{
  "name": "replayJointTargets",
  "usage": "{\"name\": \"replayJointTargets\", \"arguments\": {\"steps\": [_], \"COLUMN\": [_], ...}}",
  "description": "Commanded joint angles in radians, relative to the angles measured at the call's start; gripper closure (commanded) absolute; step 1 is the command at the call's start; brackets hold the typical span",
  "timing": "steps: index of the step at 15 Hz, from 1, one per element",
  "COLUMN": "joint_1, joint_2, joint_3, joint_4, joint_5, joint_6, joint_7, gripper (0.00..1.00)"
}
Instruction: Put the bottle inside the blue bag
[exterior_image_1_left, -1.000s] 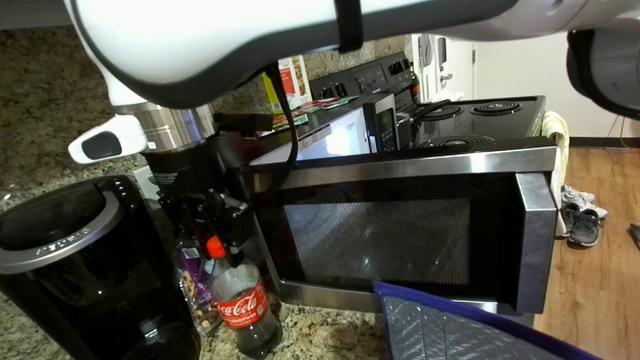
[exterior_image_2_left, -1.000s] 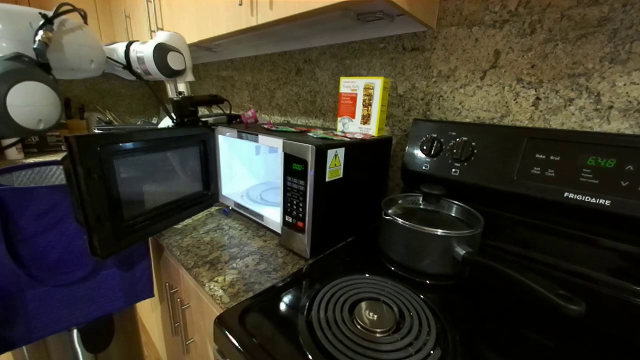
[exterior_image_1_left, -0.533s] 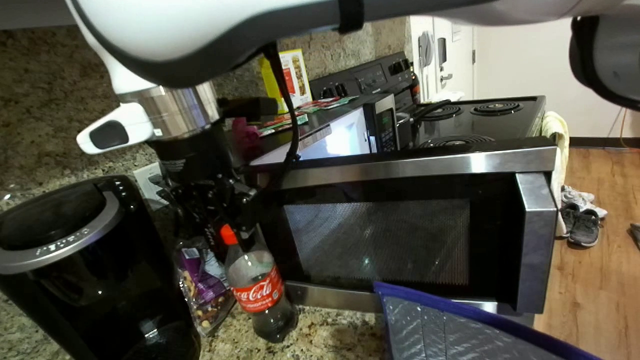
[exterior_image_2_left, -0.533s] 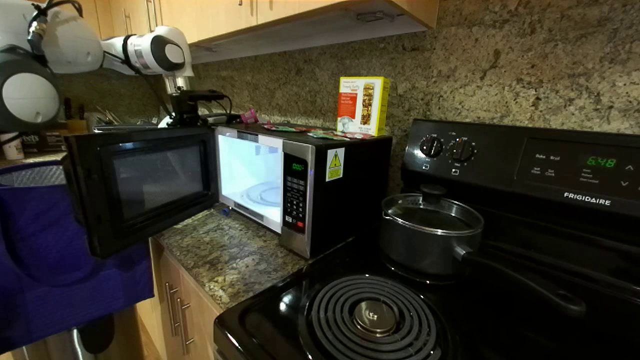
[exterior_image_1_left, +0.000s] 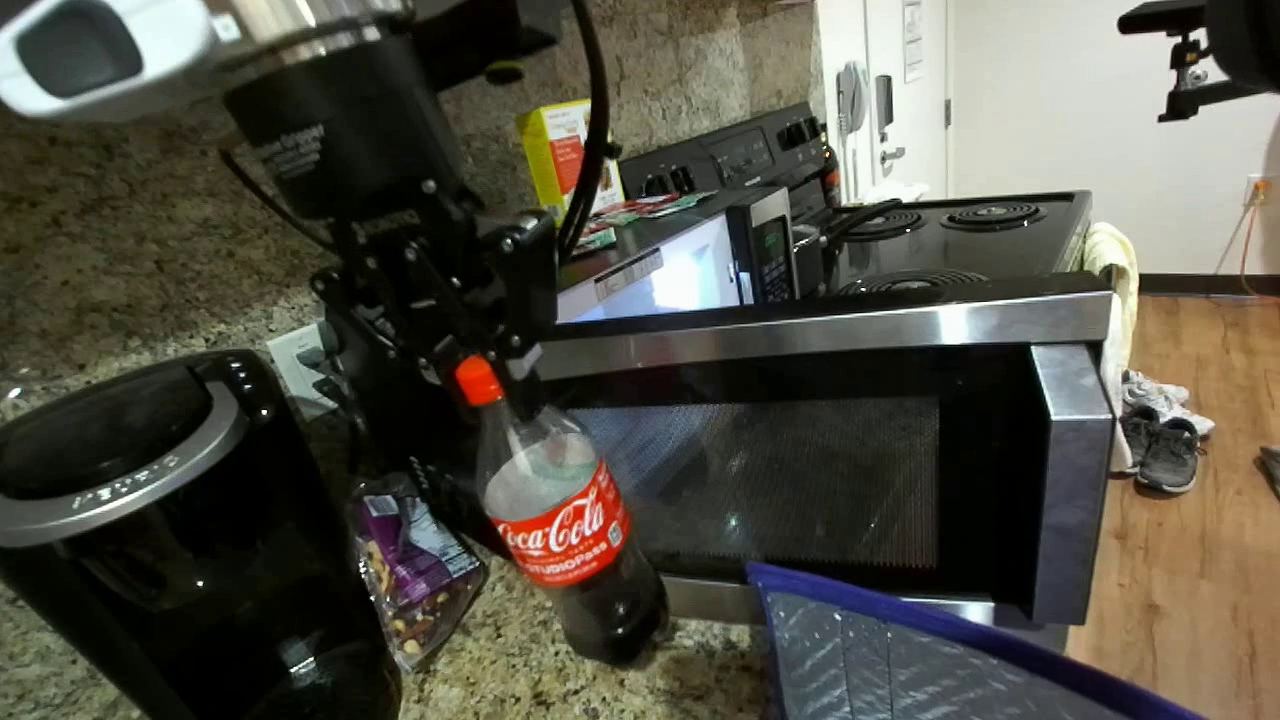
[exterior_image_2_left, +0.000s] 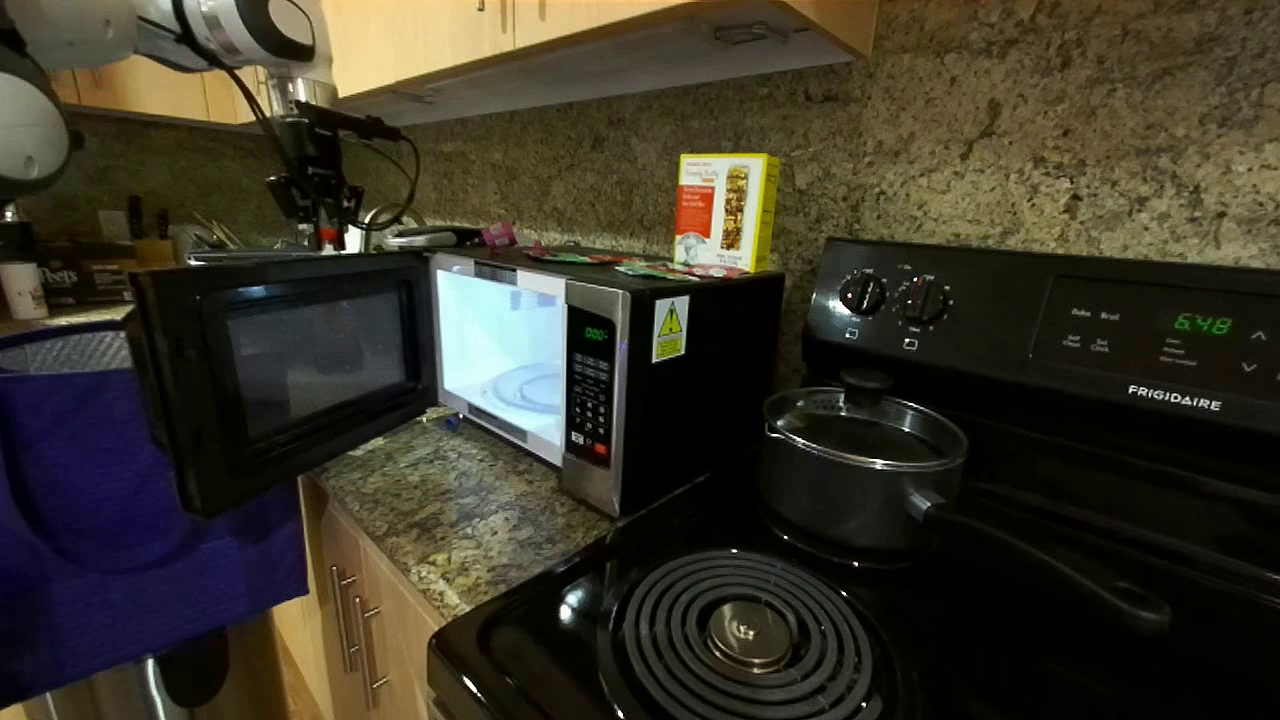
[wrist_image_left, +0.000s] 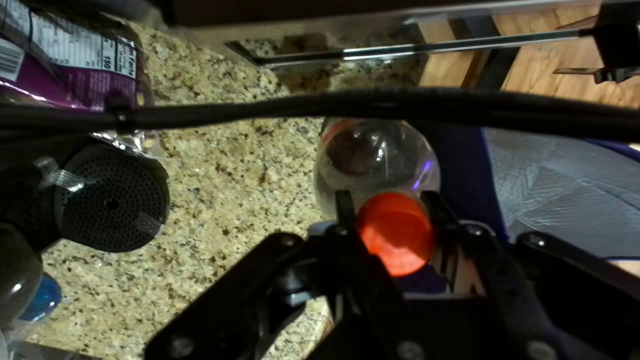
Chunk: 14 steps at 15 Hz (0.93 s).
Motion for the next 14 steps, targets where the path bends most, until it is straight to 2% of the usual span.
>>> {"name": "replayJointTargets", "arguments": {"steps": [1,8,14], "joint_1": [0.030,0.092,0.114], "joint_2": [-0.069,-0.183,-0.233], "joint_3": [0.013,0.001,-0.004], "joint_4": [-0.019,-0.019,-0.031], "joint_5": [0.000,-0.017,-0.007], "joint_6": [-0.083,-0.146,-0.285], "joint_7": [-0.012,0.026,0.199], "gripper": [0.85,0.85,0.85]}}
